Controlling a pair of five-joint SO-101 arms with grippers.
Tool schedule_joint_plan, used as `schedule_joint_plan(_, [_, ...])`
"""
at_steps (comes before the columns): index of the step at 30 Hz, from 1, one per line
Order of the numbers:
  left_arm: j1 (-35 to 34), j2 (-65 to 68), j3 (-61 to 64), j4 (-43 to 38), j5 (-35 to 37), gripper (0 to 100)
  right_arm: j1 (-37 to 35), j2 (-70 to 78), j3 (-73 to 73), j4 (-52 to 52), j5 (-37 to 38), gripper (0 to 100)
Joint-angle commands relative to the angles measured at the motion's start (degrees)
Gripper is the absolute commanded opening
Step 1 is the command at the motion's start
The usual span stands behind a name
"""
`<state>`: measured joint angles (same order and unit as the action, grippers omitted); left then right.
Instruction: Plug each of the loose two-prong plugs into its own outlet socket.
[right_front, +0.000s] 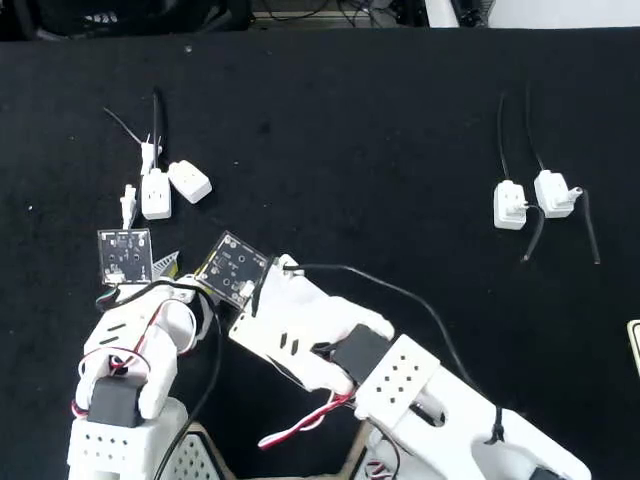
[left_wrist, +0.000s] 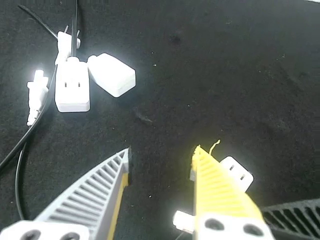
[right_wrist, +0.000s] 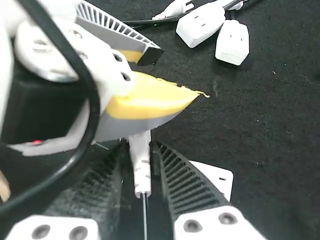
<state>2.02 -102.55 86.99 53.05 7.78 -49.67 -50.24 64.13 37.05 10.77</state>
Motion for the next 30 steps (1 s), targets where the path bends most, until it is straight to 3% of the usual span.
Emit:
schedule_joint_plan(1, [0.48,0.88,-0.22,-0.44,-0.53,20,2.29,-2.86,-4.79,0.44,-0.53,1.0])
schedule_joint_plan(30, [0.66,0.97,-0.22,-0.44,-0.62,20,2.11,-2.95,-8.57,3.16,-0.53,1.0])
